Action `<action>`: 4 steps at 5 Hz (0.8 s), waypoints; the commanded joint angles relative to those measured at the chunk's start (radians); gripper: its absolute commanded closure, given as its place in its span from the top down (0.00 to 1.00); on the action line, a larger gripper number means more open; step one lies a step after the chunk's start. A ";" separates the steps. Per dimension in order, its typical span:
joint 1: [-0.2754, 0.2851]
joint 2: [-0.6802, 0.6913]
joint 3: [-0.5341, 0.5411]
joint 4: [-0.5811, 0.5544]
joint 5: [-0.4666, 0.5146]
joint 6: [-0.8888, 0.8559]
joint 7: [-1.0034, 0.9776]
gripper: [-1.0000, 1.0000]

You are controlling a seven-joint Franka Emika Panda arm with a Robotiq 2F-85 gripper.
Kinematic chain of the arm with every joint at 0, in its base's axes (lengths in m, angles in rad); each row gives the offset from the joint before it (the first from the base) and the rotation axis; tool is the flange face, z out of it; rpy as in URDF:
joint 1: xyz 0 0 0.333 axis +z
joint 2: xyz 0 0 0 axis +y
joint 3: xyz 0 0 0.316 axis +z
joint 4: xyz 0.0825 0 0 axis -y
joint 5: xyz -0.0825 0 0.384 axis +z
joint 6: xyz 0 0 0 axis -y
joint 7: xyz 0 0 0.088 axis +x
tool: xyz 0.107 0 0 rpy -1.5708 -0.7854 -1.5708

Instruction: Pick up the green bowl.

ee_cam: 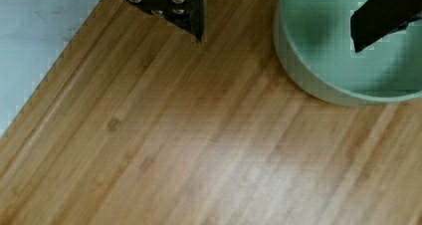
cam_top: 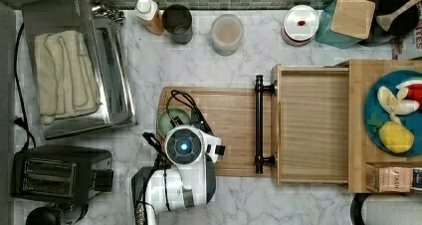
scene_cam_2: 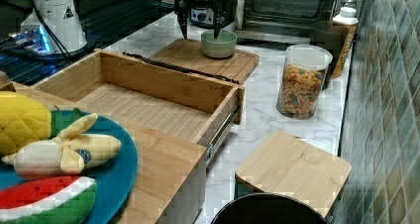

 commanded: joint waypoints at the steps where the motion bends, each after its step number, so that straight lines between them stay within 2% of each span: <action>1: 0.014 0.073 0.004 0.036 -0.009 0.028 0.109 1.00; 2: 0.015 0.067 0.007 0.018 -0.021 0.058 0.134 0.95; 3: 0.008 0.043 0.017 0.017 0.009 0.032 0.135 0.00; 4: 0.028 0.045 0.000 0.024 -0.029 0.032 0.185 0.00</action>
